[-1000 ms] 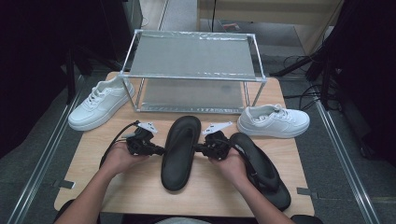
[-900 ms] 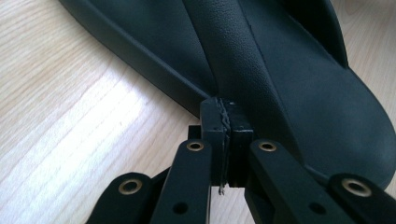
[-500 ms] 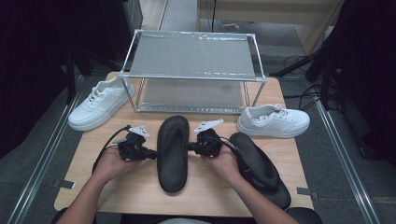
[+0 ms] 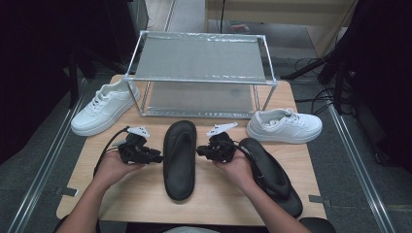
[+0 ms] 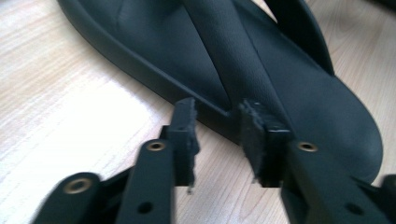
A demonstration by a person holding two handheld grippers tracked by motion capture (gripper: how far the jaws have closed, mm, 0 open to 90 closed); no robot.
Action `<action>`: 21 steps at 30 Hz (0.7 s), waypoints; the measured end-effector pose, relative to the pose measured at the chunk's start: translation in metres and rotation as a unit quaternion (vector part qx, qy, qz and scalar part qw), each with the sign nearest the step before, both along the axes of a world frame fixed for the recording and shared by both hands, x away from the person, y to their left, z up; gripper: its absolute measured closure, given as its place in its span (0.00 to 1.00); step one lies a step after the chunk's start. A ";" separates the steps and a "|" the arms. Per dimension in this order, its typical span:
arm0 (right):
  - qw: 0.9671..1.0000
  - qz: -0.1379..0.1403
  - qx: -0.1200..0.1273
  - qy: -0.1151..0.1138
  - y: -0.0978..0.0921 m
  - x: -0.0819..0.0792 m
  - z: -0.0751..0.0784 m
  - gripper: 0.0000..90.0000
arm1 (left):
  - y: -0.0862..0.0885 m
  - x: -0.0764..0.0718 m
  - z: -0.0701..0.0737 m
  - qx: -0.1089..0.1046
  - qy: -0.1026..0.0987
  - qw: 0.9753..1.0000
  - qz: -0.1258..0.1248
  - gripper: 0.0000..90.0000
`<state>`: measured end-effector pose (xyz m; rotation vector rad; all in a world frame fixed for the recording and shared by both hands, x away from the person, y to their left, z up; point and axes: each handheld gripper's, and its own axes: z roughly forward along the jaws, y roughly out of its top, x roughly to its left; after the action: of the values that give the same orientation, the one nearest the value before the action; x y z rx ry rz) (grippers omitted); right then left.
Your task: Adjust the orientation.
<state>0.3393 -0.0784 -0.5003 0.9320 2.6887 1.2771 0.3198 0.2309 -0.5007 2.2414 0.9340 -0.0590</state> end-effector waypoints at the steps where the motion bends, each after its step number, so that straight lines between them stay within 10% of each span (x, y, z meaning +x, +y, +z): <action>1: 1.000 -0.003 0.001 -0.002 -0.003 0.000 0.001 0.90 | 0.000 0.000 0.002 -0.001 -0.006 1.000 0.003 0.65; 21: 0.999 -0.037 0.032 -0.024 -0.053 -0.017 0.020 0.73 | -0.012 0.014 0.015 -0.019 -0.022 1.000 -0.008 0.46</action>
<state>0.3221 -0.1309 -0.4808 0.9824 2.5666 1.3598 0.3338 0.2193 -0.4853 2.2075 0.8836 -0.0348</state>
